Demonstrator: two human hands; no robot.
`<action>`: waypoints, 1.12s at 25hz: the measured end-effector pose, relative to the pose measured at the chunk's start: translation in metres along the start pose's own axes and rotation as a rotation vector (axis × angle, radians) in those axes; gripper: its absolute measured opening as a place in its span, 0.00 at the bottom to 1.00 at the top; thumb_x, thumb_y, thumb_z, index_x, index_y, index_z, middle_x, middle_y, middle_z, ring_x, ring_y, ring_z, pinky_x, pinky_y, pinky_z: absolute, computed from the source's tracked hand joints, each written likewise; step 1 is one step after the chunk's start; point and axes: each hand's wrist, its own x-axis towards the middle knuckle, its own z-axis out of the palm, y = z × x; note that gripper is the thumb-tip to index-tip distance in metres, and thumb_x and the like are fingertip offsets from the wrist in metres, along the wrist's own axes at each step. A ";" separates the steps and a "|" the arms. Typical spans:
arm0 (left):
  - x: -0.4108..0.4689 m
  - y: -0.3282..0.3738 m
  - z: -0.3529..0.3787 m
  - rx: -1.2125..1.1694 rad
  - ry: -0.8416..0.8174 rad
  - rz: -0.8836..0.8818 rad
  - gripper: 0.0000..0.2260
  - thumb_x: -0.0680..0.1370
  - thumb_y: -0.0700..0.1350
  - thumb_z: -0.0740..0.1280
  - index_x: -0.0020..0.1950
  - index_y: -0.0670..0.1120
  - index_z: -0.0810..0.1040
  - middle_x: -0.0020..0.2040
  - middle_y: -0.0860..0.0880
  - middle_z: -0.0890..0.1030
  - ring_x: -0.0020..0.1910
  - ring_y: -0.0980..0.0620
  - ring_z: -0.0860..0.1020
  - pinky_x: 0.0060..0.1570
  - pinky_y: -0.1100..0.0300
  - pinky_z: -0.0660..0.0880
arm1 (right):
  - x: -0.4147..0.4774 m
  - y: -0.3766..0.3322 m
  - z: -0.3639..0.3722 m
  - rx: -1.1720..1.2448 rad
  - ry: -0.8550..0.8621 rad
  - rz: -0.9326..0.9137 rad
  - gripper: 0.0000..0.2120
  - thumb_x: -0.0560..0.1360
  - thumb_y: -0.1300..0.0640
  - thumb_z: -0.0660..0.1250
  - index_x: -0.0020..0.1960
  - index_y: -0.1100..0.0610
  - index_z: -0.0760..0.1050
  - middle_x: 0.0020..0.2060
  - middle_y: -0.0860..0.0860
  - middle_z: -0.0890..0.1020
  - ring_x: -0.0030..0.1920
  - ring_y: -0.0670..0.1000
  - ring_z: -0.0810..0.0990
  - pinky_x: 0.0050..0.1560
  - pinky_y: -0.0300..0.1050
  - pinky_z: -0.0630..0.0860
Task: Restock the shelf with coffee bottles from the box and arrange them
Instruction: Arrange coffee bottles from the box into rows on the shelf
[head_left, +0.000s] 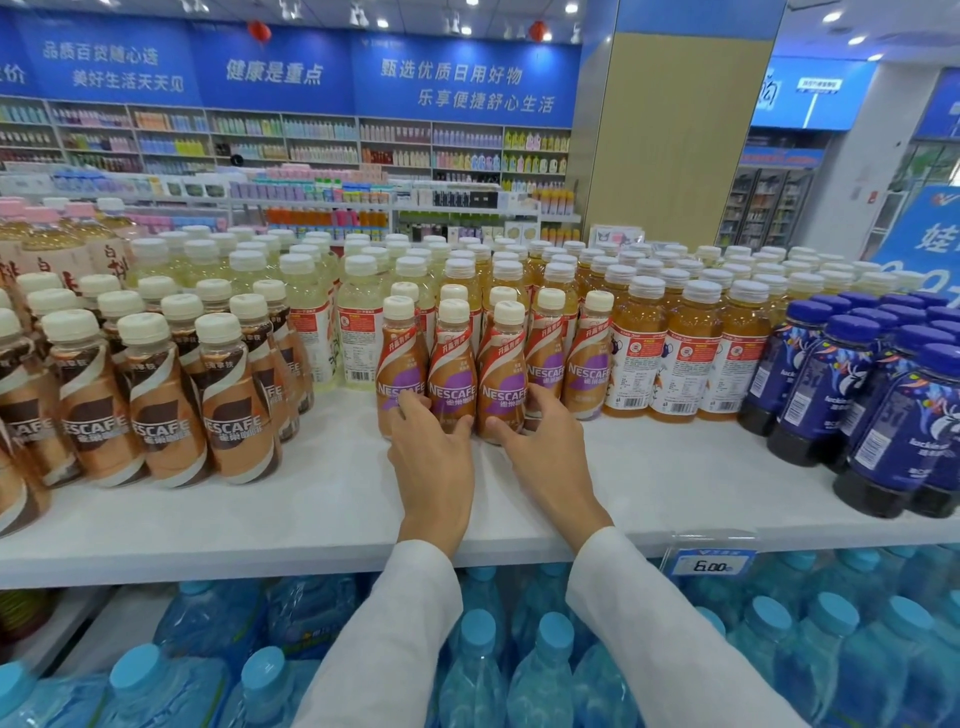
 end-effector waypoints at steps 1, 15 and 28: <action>0.000 0.000 0.000 -0.001 0.003 -0.003 0.21 0.77 0.50 0.74 0.65 0.46 0.69 0.63 0.45 0.75 0.60 0.46 0.76 0.58 0.56 0.72 | 0.000 0.000 0.000 -0.006 0.003 -0.005 0.28 0.75 0.46 0.72 0.72 0.48 0.68 0.67 0.45 0.77 0.65 0.48 0.77 0.66 0.50 0.76; 0.001 -0.002 0.001 0.006 -0.002 0.004 0.22 0.75 0.52 0.75 0.63 0.47 0.70 0.61 0.45 0.76 0.58 0.45 0.78 0.60 0.48 0.78 | 0.000 0.002 0.002 -0.046 0.000 -0.007 0.29 0.75 0.43 0.72 0.72 0.47 0.67 0.67 0.45 0.77 0.66 0.50 0.76 0.66 0.56 0.77; -0.036 -0.019 -0.050 0.068 -0.119 0.060 0.18 0.78 0.55 0.70 0.64 0.48 0.78 0.60 0.51 0.82 0.58 0.50 0.79 0.61 0.51 0.76 | -0.063 -0.006 -0.046 -0.143 -0.134 0.001 0.28 0.77 0.49 0.71 0.74 0.53 0.67 0.69 0.49 0.75 0.66 0.50 0.75 0.67 0.48 0.72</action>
